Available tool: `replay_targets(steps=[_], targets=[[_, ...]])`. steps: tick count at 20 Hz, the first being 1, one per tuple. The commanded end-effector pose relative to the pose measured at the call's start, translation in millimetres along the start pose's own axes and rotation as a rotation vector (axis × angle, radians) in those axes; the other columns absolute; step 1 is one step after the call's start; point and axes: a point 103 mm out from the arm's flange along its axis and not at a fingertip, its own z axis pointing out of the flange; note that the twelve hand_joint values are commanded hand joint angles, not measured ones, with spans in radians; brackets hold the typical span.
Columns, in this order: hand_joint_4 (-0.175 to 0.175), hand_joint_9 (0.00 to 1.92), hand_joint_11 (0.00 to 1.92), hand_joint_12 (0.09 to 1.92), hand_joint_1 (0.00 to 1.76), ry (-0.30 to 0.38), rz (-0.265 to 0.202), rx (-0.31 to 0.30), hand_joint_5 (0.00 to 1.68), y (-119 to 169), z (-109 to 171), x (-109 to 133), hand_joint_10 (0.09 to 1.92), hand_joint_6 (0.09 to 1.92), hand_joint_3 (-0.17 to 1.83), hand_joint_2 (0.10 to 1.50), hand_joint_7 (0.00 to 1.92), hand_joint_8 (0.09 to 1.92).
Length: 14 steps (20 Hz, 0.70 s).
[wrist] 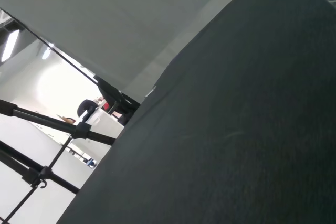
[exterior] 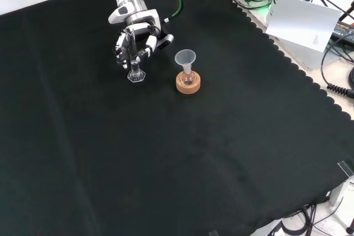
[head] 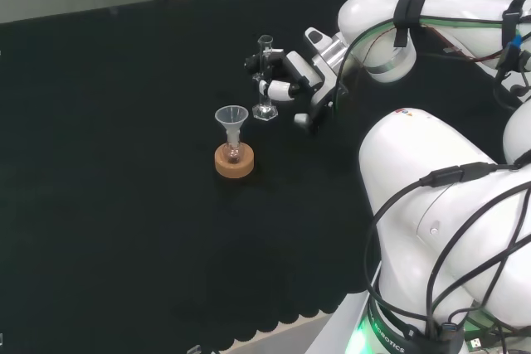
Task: Pick up the graduated cylinder.
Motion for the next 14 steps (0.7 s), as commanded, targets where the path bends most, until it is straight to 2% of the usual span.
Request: replay_targets(steps=[1,8,11,14], targets=[[-0.01,1.15,1.01,0.94,1.07,-0.026,0.014,-0.003,0.79,0.7,-3.2,-0.3,0.22,0.61,0.53,0.97,0.81,0.63],[-0.021,1.06,0.84,1.06,1.0,0.037,0.014,0.011,0.61,-1.9,-3.5,-5.0,0.17,0.63,0.54,0.86,0.67,0.57],[-0.024,1.0,0.73,1.13,0.97,0.044,0.019,-0.002,0.52,-2.4,-3.5,-7.3,0.16,0.61,0.55,0.81,0.6,0.57],[-0.025,0.99,0.71,1.15,0.96,0.052,0.011,-0.024,0.5,-3.8,-6.0,-8.4,0.16,0.59,0.56,0.78,0.59,0.58]])
